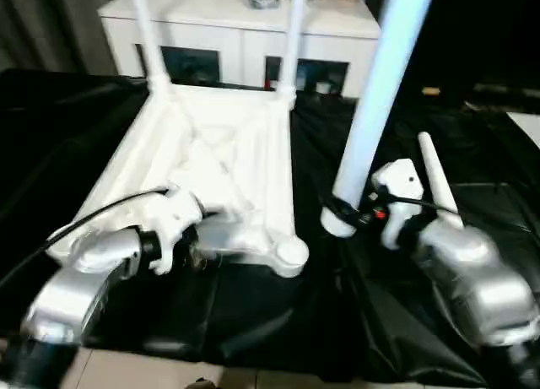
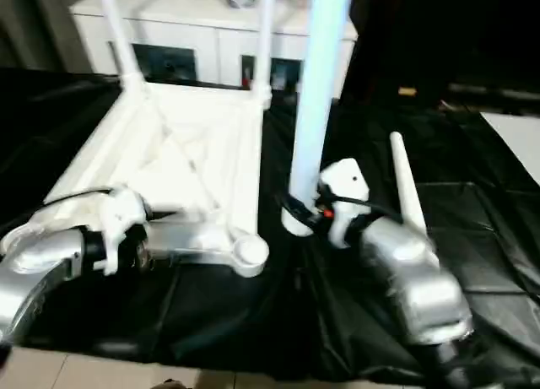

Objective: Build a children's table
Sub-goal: Insert table leg to table base

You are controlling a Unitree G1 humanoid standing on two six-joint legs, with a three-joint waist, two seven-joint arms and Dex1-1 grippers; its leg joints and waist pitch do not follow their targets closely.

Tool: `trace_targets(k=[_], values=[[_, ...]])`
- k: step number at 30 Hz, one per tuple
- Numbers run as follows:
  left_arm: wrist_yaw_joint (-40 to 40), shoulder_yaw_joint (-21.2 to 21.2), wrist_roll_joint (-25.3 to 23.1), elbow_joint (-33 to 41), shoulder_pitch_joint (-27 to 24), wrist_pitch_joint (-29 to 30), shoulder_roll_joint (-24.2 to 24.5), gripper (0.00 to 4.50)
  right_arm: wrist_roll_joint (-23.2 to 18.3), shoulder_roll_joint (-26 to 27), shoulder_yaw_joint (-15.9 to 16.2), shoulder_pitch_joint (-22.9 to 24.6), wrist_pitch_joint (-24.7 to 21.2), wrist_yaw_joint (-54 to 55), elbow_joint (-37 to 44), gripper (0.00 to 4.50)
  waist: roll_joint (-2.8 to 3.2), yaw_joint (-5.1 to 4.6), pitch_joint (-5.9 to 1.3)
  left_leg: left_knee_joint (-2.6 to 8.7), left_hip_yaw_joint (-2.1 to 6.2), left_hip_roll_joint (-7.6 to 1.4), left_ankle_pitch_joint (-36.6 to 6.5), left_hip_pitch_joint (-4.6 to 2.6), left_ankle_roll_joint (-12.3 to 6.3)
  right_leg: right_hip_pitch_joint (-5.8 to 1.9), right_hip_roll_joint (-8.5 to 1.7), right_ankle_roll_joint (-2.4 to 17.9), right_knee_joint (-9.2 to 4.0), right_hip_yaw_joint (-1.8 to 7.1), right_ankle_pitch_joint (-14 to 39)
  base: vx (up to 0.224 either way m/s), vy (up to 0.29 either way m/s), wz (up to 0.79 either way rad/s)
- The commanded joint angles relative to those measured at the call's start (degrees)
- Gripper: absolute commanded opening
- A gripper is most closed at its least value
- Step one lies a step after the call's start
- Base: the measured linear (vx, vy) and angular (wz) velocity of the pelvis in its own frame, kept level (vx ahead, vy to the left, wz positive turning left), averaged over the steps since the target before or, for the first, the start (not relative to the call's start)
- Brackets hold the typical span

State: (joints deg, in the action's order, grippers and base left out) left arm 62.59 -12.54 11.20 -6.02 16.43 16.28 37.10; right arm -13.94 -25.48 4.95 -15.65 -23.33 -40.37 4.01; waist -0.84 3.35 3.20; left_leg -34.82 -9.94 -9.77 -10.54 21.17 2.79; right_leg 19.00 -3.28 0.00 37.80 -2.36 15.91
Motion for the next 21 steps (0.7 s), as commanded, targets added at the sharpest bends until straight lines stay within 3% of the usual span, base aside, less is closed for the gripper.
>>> trace_targets(k=[1, 3, 4, 8, 10, 12, 15, 16, 17, 18, 20, 21], values=[[2.42, -2.08, -1.74, -1.64, 2.24, -1.25, 0.52, 3.94, -0.23, -0.81, 0.35, -1.34, 1.21, -2.06, -0.71, 1.85, 0.58, -0.20, -2.88, 5.59, 1.95, -3.74, -15.56, -1.13, 2.58, 0.12, -4.94, 9.95, -5.62, 2.85, 9.17, 0.000, 0.000, 0.00], [2.03, -2.96, -3.60, -4.46, 4.40, -3.65, 0.06, 3.81, -0.35, -0.86, 0.55, -1.66, 1.49, -2.72, -0.96, 1.85, 0.64, -0.03, -3.10, 5.41, 1.77, -3.75, -15.49, -1.54, 2.29, 0.28, -5.02, 10.74, -5.55, 2.88, 7.02, 0.000, 0.000, 0.00], [1.83, -3.16, -4.33, -5.62, 5.16, -4.69, -0.18, 3.69, -0.50, -0.92, 0.67, -1.81, 1.62, -2.97, -1.12, 1.85, 0.47, 0.05, -3.41, 5.14, 1.54, -3.69, -11.99, -1.18, 1.31, -0.14, -5.11, 11.86, -5.25, 2.88, 1.25, 0.000, 0.000, 0.00], [2.22, -4.67, -6.83, -11.69, 8.89, -9.79, -1.42, 3.41, -0.82, -0.99, 1.43, -1.59, 2.54, -4.12, -1.71, 1.85, 0.22, 0.50, -3.80, 4.47, 1.26, -3.52, -6.25, -0.88, -1.50, -0.52, -5.21, 12.79, -4.64, 2.80, -7.51, 0.000, 0.000, 0.00], [3.15, -4.45, -5.80, -12.64, 10.10, -9.00, -2.25, 3.21, -0.90, -1.19, 1.74, -0.71, 2.63, -4.85, -1.12, 1.85, 0.15, 0.66, -4.51, 3.91, 1.28, -3.55, -1.78, -0.61, -3.33, -0.80, -5.17, 13.69, -3.74, 2.59, -14.75, 0.000, 0.000, 0.00], [5.49, -4.80, -5.11, -13.94, 11.53, -8.66, -2.57, 2.95, -1.07, -1.08, 1.56, 0.20, 2.21, -5.45, -0.08, 1.85, 0.52, 0.74, -4.51, 3.62, 1.19, -3.39, -0.09, -0.36, -4.84, -0.51, -4.98, 14.36, -3.44, 2.48, -18.69, 0.000, 0.000, 0.00], [8.56, -5.73, -5.22, -15.67, 12.99, -8.40, -2.38, 2.75, -1.13, -1.09, 1.38, 0.38, 2.02, -5.76, 0.19, 1.85, 0.38, 0.83, -4.26, 3.81, 1.15, -3.56, -2.68, -0.37, -5.02, -0.46, -5.17, 14.96, -3.78, 2.45, -16.09, 0.000, 0.000, 0.00], [9.15, -5.86, -5.19, -15.79, 13.26, -8.14, -2.27, 2.65, -1.16, -1.14, 1.35, 0.43, 1.96, -5.80, 0.32, 1.85, 0.80, 0.86, -4.04, 4.10, 1.23, -3.78, -5.32, -0.58, -3.81, -0.33, -5.19, 15.18, -4.06, 2.43, -12.60, 0.000, 0.000, 0.00], [10.01, -6.05, -5.19, -16.28, 13.67, -8.10, -2.23, 2.65, -1.22, -1.20, 1.33, 0.47, 1.98, -5.89, 0.35, 1.85, 0.79, 0.92, -4.04, 4.18, 1.27, -3.87, -5.90, -0.63, -3.43, -0.37, -5.25, 15.29, -4.08, 2.43, -11.77, 0.000, 0.000, 0.00], [11.54, -6.36, -5.16, -16.94, 14.27, -8.15, -2.03, 2.50, -1.15, -1.29, 1.33, 0.65, 2.10, -5.85, 0.42, 1.85, 1.60, 1.07, -3.93, 4.24, 1.33, -3.85, -7.02, -0.74, -2.65, -0.21, -5.34, 15.31, -4.17, 2.46, -9.90, 0.000, 0.000, 0.00], [12.34, -6.62, -5.48, -17.70, 14.82, -8.64, -2.03, 2.29, -1.18, -1.37, 1.34, 0.93, 2.13, -5.83, 0.66, 1.85, 1.23, 0.97, -3.78, 4.54, 1.27, -3.94, -9.09, -0.87, -1.39, -0.20, -5.26, 15.33, -4.44, 2.50, -7.67, 0.000, 0.000, 0.00], [12.49, -6.71, -5.62, -17.86, 14.94, -8.83, -2.01, 2.27, -1.21, -1.39, 1.35, 1.03, 2.10, -5.81, 0.78, 1.85, 1.58, 1.00, -3.66, 4.61, 1.29, -3.89, -10.02, -0.86, -0.90, -0.15, -5.30, 15.34, -4.49, 2.51, -6.57, 0.000, 0.000, 0.00]])
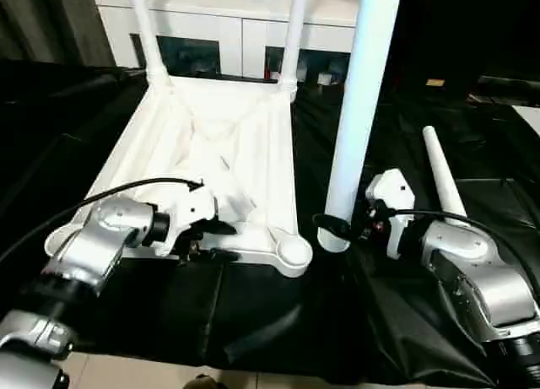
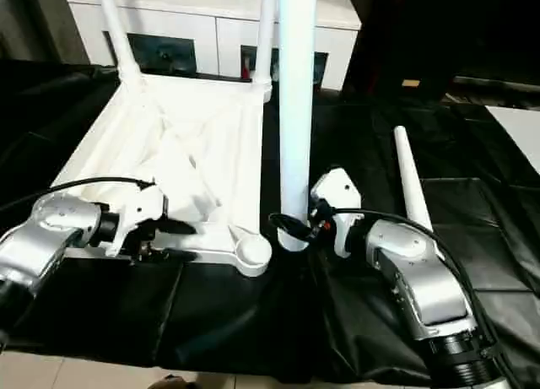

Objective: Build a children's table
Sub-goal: Insert table leg to table base

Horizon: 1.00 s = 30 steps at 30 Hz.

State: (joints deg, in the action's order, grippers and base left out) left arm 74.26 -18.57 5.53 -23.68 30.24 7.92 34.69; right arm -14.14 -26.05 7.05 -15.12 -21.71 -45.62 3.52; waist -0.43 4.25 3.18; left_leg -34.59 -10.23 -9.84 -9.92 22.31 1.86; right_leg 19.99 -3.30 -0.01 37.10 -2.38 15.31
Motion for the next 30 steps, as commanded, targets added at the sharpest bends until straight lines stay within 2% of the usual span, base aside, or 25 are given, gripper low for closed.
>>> trace_targets(k=[1, 3, 5, 8, 10, 13, 16, 20, 22, 23, 24, 26, 30], values=[[0.93, -0.83, -0.10, -0.28, 1.25, -0.54, 0.35, 2.27, -1.07, -0.78, -0.82, 0.66, 0.40, -0.39, 1.45, 1.85, 0.99, 0.14, -3.60, 4.51, 1.54, -3.88, -12.20, -2.12, 0.80, -1.20, -5.39, 15.31, -4.01, 2.62, -4.06, 0.000, 0.000, 0.00], [1.27, -0.99, -0.35, -0.45, 1.37, -0.54, 0.20, 1.87, -1.11, -0.69, -0.90, 0.85, 0.29, -0.16, 1.67, 1.85, 1.26, 0.29, -3.62, 4.59, 1.60, -3.93, -12.87, -2.20, 1.57, -1.19, -5.41, 15.10, -4.04, 2.71, -3.58, 0.000, 0.000, 0.00], [1.71, -1.30, -0.98, -1.22, 1.65, -0.98, -0.01, 1.87, -1.04, -0.54, -0.94, 0.97, 0.19, -0.15, 1.85, 1.85, 1.19, 0.44, -3.70, 4.47, 1.52, -3.86, -12.13, -2.18, 1.28, -1.17, -5.43, 15.07, -4.06, 2.76, -4.34, 0.000, 0.000, 0.00], [1.70, -1.80, -2.05, -2.71, 2.05, -1.88, -0.60, 1.50, -0.94, -0.21, -0.79, 1.10, -0.03, 0.01, 2.20, 1.85, 1.35, 0.86, -3.85, 4.35, 1.53, -3.86, -10.57, -2.11, 0.87, -1.22, -5.46, 14.88, -3.91, 2.75, -5.88, 0.000, 0.000, 0.00], [1.49, -1.79, -2.56, -3.61, 2.47, -2.49, -0.91, 1.45, -0.98, -0.11, -0.74, 0.93, -0.09, 0.04, 2.12, 1.85, 1.39, 0.88, -3.89, 4.35, 1.58, -3.90, -10.20, -2.07, 0.71, -1.22, -5.44, 14.89, -3.79, 2.68, -6.96, 0.000, 0.000, 0.00], [1.41, -2.16, -3.23, -4.42, 2.73, -3.29, -1.22, 1.05, -1.00, -0.06, -0.79, 0.48, -0.15, 0.06, 1.85, 1.85, 1.31, 0.82, -3.95, 4.32, 1.63, -3.86, -9.67, -1.96, 0.35, -1.32, -5.44, 14.96, -3.71, 2.63, -8.03, 0.000, 0.000, 0.00], [1.35, -2.30, -3.36, -4.80, 2.81, -3.78, -1.89, 1.00, -0.99, -0.03, -0.87, 0.27, -0.13, 0.07, 1.71, 1.85, 1.30, 0.77, -3.95, 4.26, 1.60, -3.88, -9.69, -1.90, 0.07, -1.37, -5.51, 15.06, -3.76, 2.65, -8.00, 0.000, 0.000, 0.00], [1.13, -2.58, -3.65, -5.39, 3.28, -4.53, -3.30, 0.56, -0.80, 0.16, -0.79, 0.04, 0.08, 0.16, 1.42, 1.85, 1.38, 0.82, -3.95, 4.30, 1.60, -3.95, -10.08, -1.98, 0.23, -1.33, -5.48, 15.29, -3.80, 2.65, -7.65, 0.000, 0.000, 0.00], [1.40, -2.90, -3.99, -5.96, 3.48, -5.08, -4.11, 0.56, -0.80, 0.24, -0.72, 0.07, 0.08, 0.16, 1.54, 1.85, 1.35, 0.83, -3.95, 4.31, 1.60, -3.93, -10.05, -1.98, 0.19, -1.36, -5.53, 15.22, -3.82, 2.65, -7.62, 0.000, 0.000, 0.00], [1.47, -3.09, -4.11, -6.03, 3.48, -5.19, -4.31, 0.37, -0.78, 0.24, -0.68, 0.07, 0.10, 0.13, 1.53, 1.85, 1.31, 0.84, -3.95, 4.27, 1.56, -3.93, -9.89, -1.98, 0.10, -1.37, -5.55, 15.26, -3.82, 2.68, -7.80, 0.000, 0.000, 0.00], [1.43, -3.29, -4.30, -5.94, 3.28, -5.31, -4.63, 0.21, -0.75, 0.24, -0.62, 0.02, 0.14, 0.07, 1.46, 1.85, 1.56, 0.90, -3.98, 4.23, 1.64, -3.92, -9.63, -1.91, 0.06, -1.40, -5.58, 15.24, -3.75, 2.68, -8.18, 0.000, 0.000, 0.00], [1.32, -3.51, -4.48, -5.77, 2.99, -5.46, -4.90, 0.14, -0.69, 0.24, -0.56, -0.01, 0.20, 0.06, 1.41, 1.85, 1.35, 0.80, -3.92, 4.32, 1.66, -3.93, -9.91, -1.87, 0.02, -1.45, -5.54, 15.17, -3.84, 2.65, -8.08, 0.000, 0.000, 0.00], [0.24, -4.42, -5.70, -4.77, 1.36, -6.24, -5.50, 0.05, -0.56, 0.68, -0.45, -0.32, 0.21, 0.41, 1.30, 1.85, 1.46, 0.67, -3.90, 4.36, 1.67, -3.98, -10.34, -1.88, 0.01, -1.43, -5.53, 15.23, -3.86, 2.64, -7.77, 0.000, 0.000, 0.00]])
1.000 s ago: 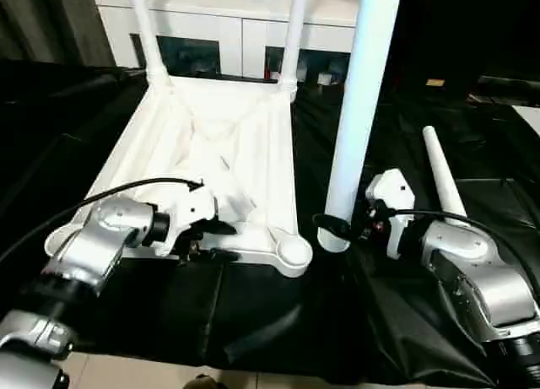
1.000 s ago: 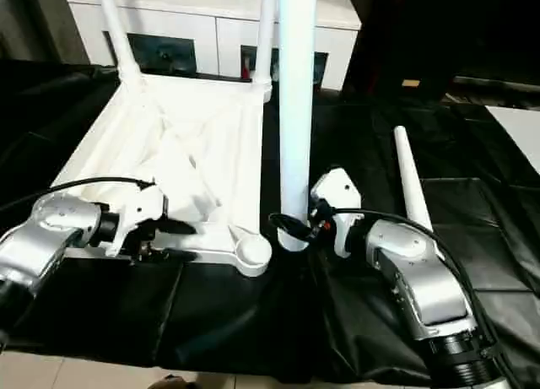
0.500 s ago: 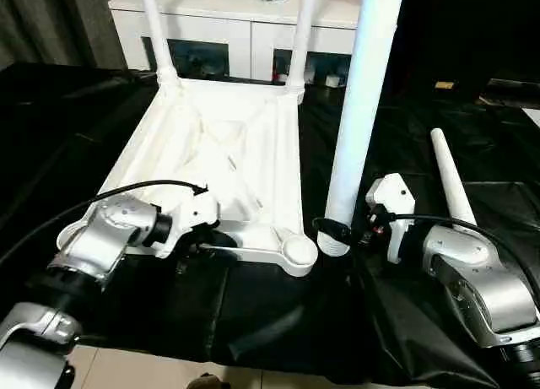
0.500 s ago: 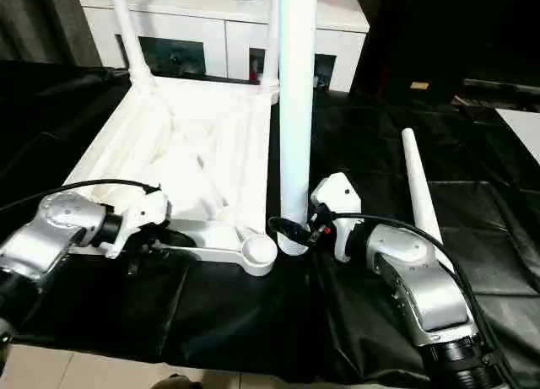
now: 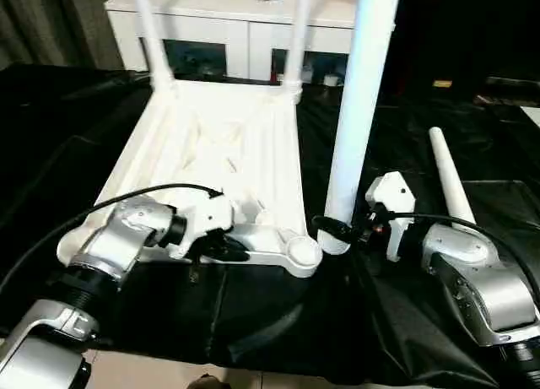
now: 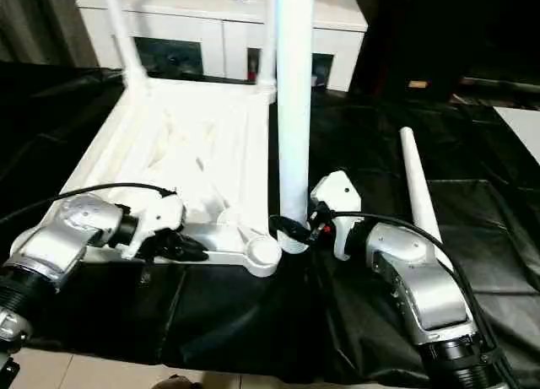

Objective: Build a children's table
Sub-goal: Insert table leg to table base

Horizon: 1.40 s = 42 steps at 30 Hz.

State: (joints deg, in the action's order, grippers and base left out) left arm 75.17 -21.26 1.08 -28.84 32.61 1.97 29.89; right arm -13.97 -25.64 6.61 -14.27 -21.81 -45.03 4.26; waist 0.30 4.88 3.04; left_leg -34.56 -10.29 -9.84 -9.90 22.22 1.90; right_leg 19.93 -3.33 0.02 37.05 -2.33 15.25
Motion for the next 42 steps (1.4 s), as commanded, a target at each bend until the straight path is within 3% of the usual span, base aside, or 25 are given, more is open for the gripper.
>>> trace_targets(k=[1, 3, 5, 7, 8, 12, 16, 23, 24, 25, 26, 27, 30, 35, 36, 37, 38, 40, 41, 42], values=[[-0.82, -1.72, -1.35, 0.33, -1.01, -0.47, -0.76, 0.05, -0.72, 0.28, 0.01, -1.18, 0.33, -0.19, 0.54, 1.85, 0.67, -0.03, -3.74, 4.31, 1.71, -3.95, -10.65, -1.78, -0.05, -1.42, -5.56, 15.26, -3.87, 2.62, -7.12, 0.000, 0.000, 0.00], [-1.99, -1.64, -1.98, 0.09, -1.10, -0.82, -1.23, 0.05, -0.64, 0.39, 0.08, -1.27, 0.46, -0.24, 0.34, 1.85, 0.53, 0.05, -3.71, 4.30, 1.64, -4.00, -10.98, -1.86, -0.15, -1.35, -5.65, 15.25, -4.05, 2.69, -5.96, 0.000, 0.000, 0.00], [-2.69, -1.44, -2.20, -0.05, -1.08, -0.69, -1.53, 0.45, -0.63, 0.44, 0.12, -1.31, 0.49, -0.26, 0.28, 1.85, 0.68, 0.12, -3.67, 4.35, 1.67, -4.03, -11.09, -1.89, -0.02, -1.27, -5.60, 15.03, -4.09, 2.68, -5.16, 0.000, 0.000, 0.00], [-3.26, -1.05, -2.23, -0.42, -0.48, -0.20, -1.99, 0.45, -0.57, 0.43, 0.27, -1.58, 0.50, -0.43, 0.16, 1.85, 0.60, 0.09, -3.69, 4.38, 1.66, -4.04, -11.20, -1.93, 0.14, -1.22, -5.51, 14.94, -4.08, 2.68, -4.92, 0.000, 0.000, 0.00], [-3.73, -1.11, -2.77, -1.03, 0.07, -0.58, -2.14, 0.66, -0.45, 0.42, 0.36, -1.91, 0.57, -0.57, -0.05, 1.85, 0.61, 0.05, -3.69, 4.39, 1.66, -3.99, -11.21, -1.91, 0.14, -1.21, -5.48, 14.86, -4.08, 2.66, -4.86, 0.000, 0.000, 0.00], [-3.75, -1.42, -3.42, -2.17, 0.60, -1.35, -2.21, 0.66, -0.24, 0.46, 0.42, -2.55, 0.85, -0.71, -0.55, 1.85, 0.89, 0.09, -3.70, 4.39, 1.69, -3.94, -10.99, -1.86, 0.31, -1.18, -5.48, 14.69, -4.08, 2.69, -5.82, 0.000, 0.000, 0.00], [-3.63, -1.63, -4.03, -2.93, 0.57, -1.84, -2.21, 0.66, -0.15, 0.92, 0.37, -3.09, 1.07, -0.44, -1.09, 1.85, 0.79, 0.15, -3.68, 4.40, 1.70, -3.96, -11.20, -1.78, 0.30, -1.23, -5.64, 14.76, -4.14, 2.73, -5.03, 0.000, 0.000, 0.00], [-2.45, -1.11, -3.71, -3.48, 0.54, -0.60, -1.72, 0.05, -1.64, 2.62, -0.44, -3.99, 0.46, 0.33, -2.13, 1.85, 0.86, 0.10, -3.62, 4.58, 1.72, -4.02, -12.30, -1.92, 0.77, -1.05, -5.62, 14.86, -4.19, 2.71, -3.81, 0.000, 0.000, 0.00], [-2.15, -1.14, -3.67, -2.77, 0.01, -0.10, -1.37, 0.05, -3.06, 3.80, -1.66, -4.65, -0.73, 1.21, -2.78, 1.85, 1.31, 0.12, -3.67, 4.59, 1.79, -4.01, -12.49, -2.00, 0.93, -0.96, -5.65, 14.97, -4.11, 2.71, -3.64, 0.000, 0.000, 0.00], [-2.14, -1.14, -3.66, -2.72, -0.03, -0.06, -1.35, 0.05, -3.19, 3.90, -1.77, -4.72, -0.85, 1.28, -2.85, 1.85, 1.22, 0.03, -3.63, 4.67, 1.74, -3.98, -12.91, -2.03, 1.06, -0.87, -5.63, 15.10, -4.24, 2.72, -3.28, 0.000, 0.000, 0.00], [-2.14, -1.09, -3.72, -1.60, -1.09, 0.79, -0.91, 0.05, -5.72, 6.03, -4.01, -6.30, -3.28, 2.80, -4.68, 1.85, 0.94, -0.12, -3.67, 4.70, 1.79, -3.94, -12.60, -1.79, 1.17, -1.16, -5.62, 15.17, -4.08, 2.68, -3.56, 0.000, 0.000, 0.00], [-2.14, -1.09, -3.73, -1.59, -1.10, 0.79, -0.90, 0.05, -5.74, 6.04, -4.02, -6.31, -3.30, 2.81, -4.69, 1.85, 1.36, -0.08, -3.71, 4.69, 1.86, -3.97, -12.52, -1.86, 1.16, -1.07, -5.69, 15.27, -3.98, 2.69, -3.75, 0.000, 0.000, 0.00], [-4.12, -1.07, -3.64, 2.26, -3.16, 4.97, -2.02, 0.00, -6.16, 6.86, -4.58, -8.22, -3.60, 2.26, -8.31, 1.84, 1.35, -0.16, -3.86, 4.51, 1.62, -4.00, -11.35, -1.97, 1.34, -1.04, -5.54, 15.60, -3.81, 2.61, -6.05, 0.000, 0.000, 0.00], [-8.94, -1.68, -5.09, 5.31, -4.02, 8.67, -5.11, 0.00, -7.30, 6.12, -3.64, -9.64, -6.26, -0.85, -9.91, 1.84, 0.87, 0.05, -3.84, 4.18, 1.49, -3.80, -8.47, -1.61, -0.74, -1.38, -5.53, 15.49, -3.84, 2.61, -8.86, 0.000, 0.000, 0.00], [-9.80, -1.85, -5.46, 5.69, -4.11, 8.73, -5.62, 0.00, -7.32, 5.58, -3.21, -9.94, -7.08, -1.42, -10.22, 1.84, 0.43, 0.09, -3.73, 4.21, 1.43, -3.87, -8.65, -1.61, -1.16, -1.39, -5.61, 15.29, -4.02, 2.63, -7.42, 0.000, 0.000, 0.00], [-10.33, -1.98, -5.66, 6.05, -4.21, 8.84, -5.92, 0.00, -7.34, 5.29, -3.01, -10.17, -7.75, -1.73, -10.43, 1.84, 0.57, 0.14, -3.71, 4.21, 1.46, -3.88, -8.87, -1.63, -1.16, -1.39, -5.67, 15.20, -4.10, 2.62, -6.35, 0.000, 0.000, 0.00], [-11.60, -1.63, -5.69, 6.49, -4.17, 10.31, -6.52, 0.00, -7.09, 4.46, -2.27, -10.34, -8.58, -2.71, -10.57, 1.84, 0.18, 0.02, -3.60, 4.31, 1.37, -3.93, -9.18, -1.68, -1.06, -1.33, -5.52, 14.90, -4.33, 2.63, -4.44, 0.000, 0.000, 0.00], [-12.69, -1.04, -5.36, 6.96, -4.18, 11.82, -7.09, 0.00, -7.14, 3.94, -1.86, -10.44, -9.49, -3.37, -10.69, 1.84, 0.33, 0.10, -3.50, 4.32, 1.44, -3.95, -9.33, -1.65, -0.87, -1.27, -5.60, 14.70, -4.41, 2.64, -2.40, 0.000, 0.000, 0.00], [-13.96, 0.09, -4.28, 9.23, -4.53, 15.28, -8.01, 0.00, -7.07, 2.63, -0.59, -10.89, -11.42, -5.07, -11.67, 1.84, -0.08, -0.03, -3.53, 4.31, 1.32, -3.93, -9.25, -1.67, -0.94, -1.25, -5.53, 14.59, -4.46, 2.68, -1.76, 0.000, 0.000, 0.00], [-13.95, 0.17, -4.15, 9.48, -4.60, 15.53, -8.06, 0.00, -6.98, 2.47, -0.41, -10.94, -11.58, -5.25, -11.85, 1.84, 0.07, 0.05, -3.52, 4.26, 1.41, -3.91, -8.55, -1.54, -1.18, -1.34, -5.64, 14.68, -4.46, 2.64, -1.66, 0.000, 0.000, 0.00]])
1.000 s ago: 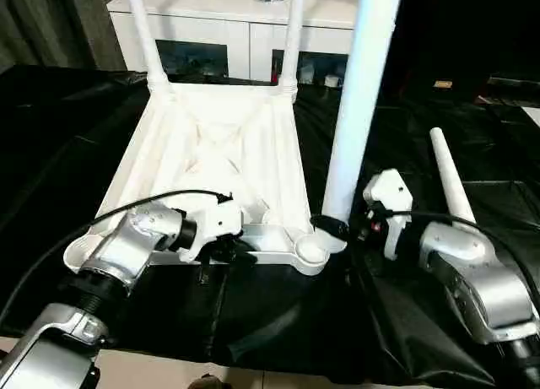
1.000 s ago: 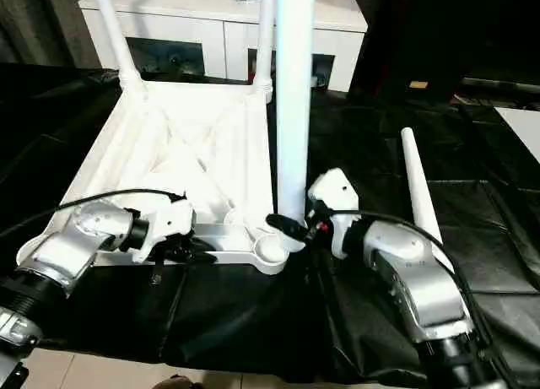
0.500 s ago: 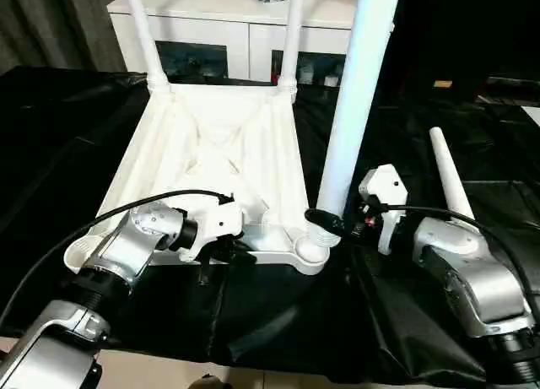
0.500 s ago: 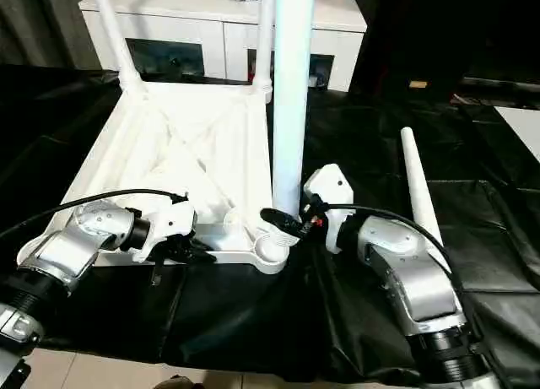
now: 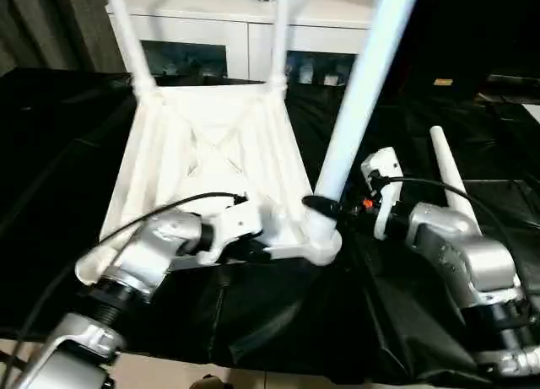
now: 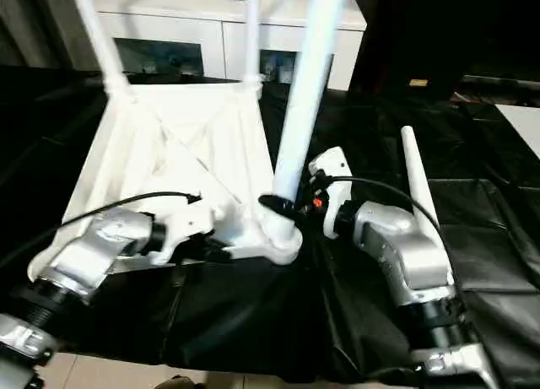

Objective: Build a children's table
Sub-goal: Insert table leg to table base

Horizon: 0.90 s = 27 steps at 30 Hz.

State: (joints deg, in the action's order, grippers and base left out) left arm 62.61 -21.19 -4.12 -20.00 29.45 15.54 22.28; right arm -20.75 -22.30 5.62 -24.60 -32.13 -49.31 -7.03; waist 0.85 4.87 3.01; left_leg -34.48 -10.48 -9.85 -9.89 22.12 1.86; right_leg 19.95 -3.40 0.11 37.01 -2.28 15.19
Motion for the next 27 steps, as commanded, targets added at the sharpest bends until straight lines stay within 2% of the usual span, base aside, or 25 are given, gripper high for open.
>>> trace_targets(k=[1, 2, 4, 5, 11, 17, 18, 19, 21, 23, 26, 27], values=[[-1.39, 0.10, 1.05, 0.63, -1.44, 1.96, -0.45, 0.00, -0.20, -0.87, 0.57, -0.61, -1.26, -0.96, -0.57, 1.84, -0.48, 0.08, -3.46, 4.14, 1.53, -3.88, -8.33, -1.37, -1.30, -1.30, -5.61, 14.47, -4.50, 2.67, -1.64, 0.000, 0.000, 0.00], [-0.99, 0.11, 1.07, 1.39, -1.60, 1.74, -0.30, 0.00, 1.07, -1.54, 1.39, -0.72, -0.91, -1.37, -1.52, 1.84, -0.72, -0.01, -3.55, 4.06, 1.52, -3.84, -7.75, -1.34, -1.59, -1.33, -5.48, 14.30, -4.43, 2.67, -2.20, 0.000, 0.000, 0.00], [-0.54, 0.09, 0.76, 1.81, -1.68, 0.88, 0.12, 0.00, 2.26, -1.71, 1.57, -0.83, 0.13, -1.25, -2.67, 1.84, -0.49, 0.02, -3.60, 3.96, 1.53, -3.78, -6.89, -1.27, -1.99, -1.26, -5.48, 14.18, -4.35, 2.65, -3.06, 0.000, 0.000, 0.00], [0.13, 0.21, 1.13, 2.10, -1.81, 0.94, 0.35, 0.00, 2.50, -1.53, 1.36, -1.01, 0.60, -1.06, -3.45, 1.84, -0.64, -0.09, -3.59, 3.94, 1.49, -3.72, -6.73, -1.28, -2.16, -1.18, -5.39, 14.22, -4.37, 2.63, -3.45, 0.000, 0.000, 0.00], [0.86, 0.24, 1.38, 2.92, -2.03, 1.61, 1.38, 0.00, 2.64, -0.99, 1.48, -1.65, 1.85, -1.26, -6.79, 1.84, -0.39, -0.59, -3.46, 4.09, 1.52, -3.70, -8.53, -1.36, -1.71, -1.05, -5.33, 14.86, -4.63, 2.55, -1.16, 0.000, 0.000, 0.00], [0.22, 0.72, 1.51, 1.95, -1.61, 1.54, 1.20, 0.00, 1.41, -0.08, 0.14, -0.73, 1.89, -1.23, -8.48, 1.84, -0.44, -0.98, -3.43, 4.16, 1.56, -3.75, -8.75, -1.30, -1.84, -1.12, -5.32, 15.00, -4.58, 2.57, -1.83, 0.000, 0.000, 0.00], [0.22, 0.72, 1.51, 1.95, -1.61, 1.54, 1.20, 0.00, 1.41, -0.08, 0.14, -0.73, 1.89, -1.23, -8.48, 1.84, -0.08, -0.97, -3.41, 4.17, 1.60, -3.75, -9.10, -1.35, -1.70, -1.07, -5.34, 15.01, -4.60, 2.58, -1.39, 0.000, 0.000, 0.00], [0.01, 0.63, 1.33, 1.74, -1.52, 1.37, 1.25, 0.00, 1.14, 0.19, -0.34, -0.47, 2.04, -0.97, -8.77, 1.84, -0.28, -1.06, -3.40, 4.21, 1.56, -3.73, -9.58, -1.31, -1.50, -1.15, -5.35, 15.05, -4.73, 2.59, -0.86, 0.000, 0.000, 0.00], [-0.50, 0.83, 1.61, 1.62, -1.57, 1.39, 0.95, 0.00, -0.68, 1.54, -2.74, 0.72, 2.31, 0.13, -9.54, 1.84, -0.28, -1.03, -3.40, 4.26, 1.59, -3.81, -9.67, -1.37, -1.37, -1.07, -5.34, 15.05, -4.70, 2.61, -0.77, 0.000, 0.000, 0.00], [-0.78, 1.88, 3.15, 2.28, -1.55, 2.55, -0.06, 0.00, -3.32, 3.55, -6.42, 2.87, 3.27, 1.98, -10.55, 1.84, 0.40, -0.96, -3.48, 4.29, 1.63, -3.87, -10.25, -1.46, -1.05, -0.99, -5.50, 15.29, -4.66, 2.69, -1.48, 0.000, 0.000, 0.00], [-1.02, 2.50, 3.92, 2.49, -1.43, 3.31, -0.60, 0.00, -3.59, 4.04, -7.20, 3.61, 4.14, 2.43, -11.06, 1.84, -0.05, -1.10, -3.46, 4.33, 1.59, -3.77, -10.60, -1.35, -1.11, -1.13, -5.39, 15.60, -4.69, 2.59, -1.55, 0.000, 0.000, 0.00], [-1.17, 2.66, 4.11, 2.31, -1.27, 3.32, -0.88, 0.00, -3.58, 4.27, -7.56, 4.19, 4.81, 2.70, -11.36, 1.84, 0.05, -1.09, -3.41, 4.38, 1.60, -3.77, -10.53, -1.34, -1.13, -1.07, -5.32, 15.48, -4.79, 2.55, -0.94, 0.000, 0.000, 0.00]])
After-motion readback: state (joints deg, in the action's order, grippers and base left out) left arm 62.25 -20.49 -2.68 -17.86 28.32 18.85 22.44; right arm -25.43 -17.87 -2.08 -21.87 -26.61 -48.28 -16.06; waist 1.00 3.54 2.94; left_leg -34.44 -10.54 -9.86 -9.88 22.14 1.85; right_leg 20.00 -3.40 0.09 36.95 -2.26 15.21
